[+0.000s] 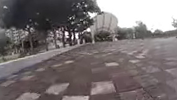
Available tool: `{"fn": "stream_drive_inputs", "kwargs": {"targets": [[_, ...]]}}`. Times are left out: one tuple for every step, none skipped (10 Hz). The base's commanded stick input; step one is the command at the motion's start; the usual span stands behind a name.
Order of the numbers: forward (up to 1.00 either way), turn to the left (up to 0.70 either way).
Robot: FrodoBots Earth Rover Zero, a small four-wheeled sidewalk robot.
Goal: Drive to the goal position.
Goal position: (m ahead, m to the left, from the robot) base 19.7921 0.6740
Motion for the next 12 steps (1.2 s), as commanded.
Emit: {"fn": "stream_drive_inputs", "kwargs": {"targets": [[1.0,-0.4],[1.0,-0.4],[1.0,-0.37],[1.0,-0.18],[1.0,0.0],[1.0,0.0],[1.0,0.0],[1.0,0.0],[1.0,0.0],[1.0,0.0],[1.0,0.0],[1.0,0.0]]}}
